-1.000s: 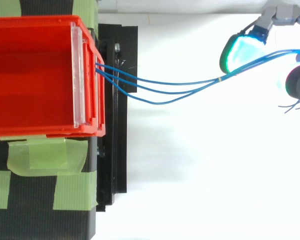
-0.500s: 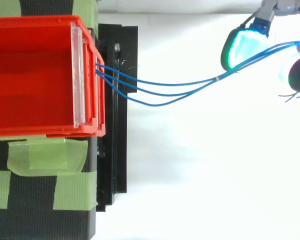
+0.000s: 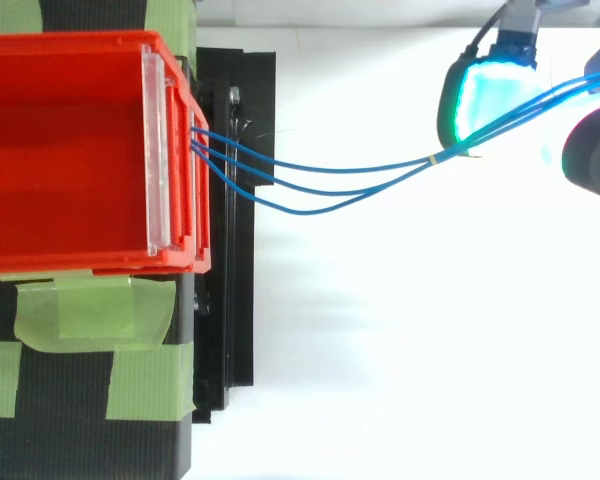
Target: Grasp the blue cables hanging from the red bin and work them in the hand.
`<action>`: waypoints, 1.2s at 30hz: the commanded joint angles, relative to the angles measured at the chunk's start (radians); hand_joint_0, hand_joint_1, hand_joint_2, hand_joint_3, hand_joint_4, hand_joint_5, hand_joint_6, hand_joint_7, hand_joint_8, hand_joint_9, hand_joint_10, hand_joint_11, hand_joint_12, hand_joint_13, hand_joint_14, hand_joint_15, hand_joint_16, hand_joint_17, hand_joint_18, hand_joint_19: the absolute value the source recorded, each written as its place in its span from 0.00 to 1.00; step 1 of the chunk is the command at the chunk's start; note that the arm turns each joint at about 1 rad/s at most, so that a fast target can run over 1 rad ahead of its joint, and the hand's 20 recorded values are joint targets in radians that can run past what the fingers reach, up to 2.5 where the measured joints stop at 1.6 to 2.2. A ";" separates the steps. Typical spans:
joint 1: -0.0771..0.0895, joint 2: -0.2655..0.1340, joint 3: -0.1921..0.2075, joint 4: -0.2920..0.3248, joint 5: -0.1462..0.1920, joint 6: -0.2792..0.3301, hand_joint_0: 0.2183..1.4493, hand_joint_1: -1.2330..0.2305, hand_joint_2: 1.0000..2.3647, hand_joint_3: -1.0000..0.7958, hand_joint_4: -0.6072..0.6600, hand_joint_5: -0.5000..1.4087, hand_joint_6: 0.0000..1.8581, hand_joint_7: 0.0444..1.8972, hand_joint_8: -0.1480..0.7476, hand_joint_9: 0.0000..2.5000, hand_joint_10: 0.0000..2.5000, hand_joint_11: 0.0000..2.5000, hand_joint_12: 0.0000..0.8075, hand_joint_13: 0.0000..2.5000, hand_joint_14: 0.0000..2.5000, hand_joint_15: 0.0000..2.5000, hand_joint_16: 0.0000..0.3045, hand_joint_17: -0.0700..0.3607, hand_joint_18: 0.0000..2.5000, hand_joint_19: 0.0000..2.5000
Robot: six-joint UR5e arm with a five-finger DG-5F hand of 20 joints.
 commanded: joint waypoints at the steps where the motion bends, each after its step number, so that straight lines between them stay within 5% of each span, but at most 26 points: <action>1: 0.000 0.000 0.000 0.027 0.003 -0.032 0.52 0.43 0.00 0.07 0.58 0.30 0.33 0.63 0.58 0.70 1.00 1.00 0.54 0.74 1.00 0.53 0.51 0.43 1.00 0.20; 14: 0.003 0.000 0.000 0.031 0.008 -0.038 0.56 0.42 0.01 0.17 0.56 0.30 0.40 0.61 0.58 0.71 1.00 1.00 0.53 0.73 1.00 0.53 0.50 0.43 0.99 0.21; 24: -0.001 0.000 0.000 0.028 -0.002 -0.046 0.52 0.43 0.00 0.07 0.58 0.31 0.38 0.61 0.58 0.71 1.00 1.00 0.54 0.73 1.00 0.53 0.51 0.43 0.99 0.21; 36: -0.001 0.000 0.000 0.039 0.044 -0.080 0.55 0.43 0.01 0.13 0.57 0.39 0.32 0.66 0.58 0.72 1.00 1.00 0.51 0.72 1.00 0.52 0.48 0.42 0.99 0.21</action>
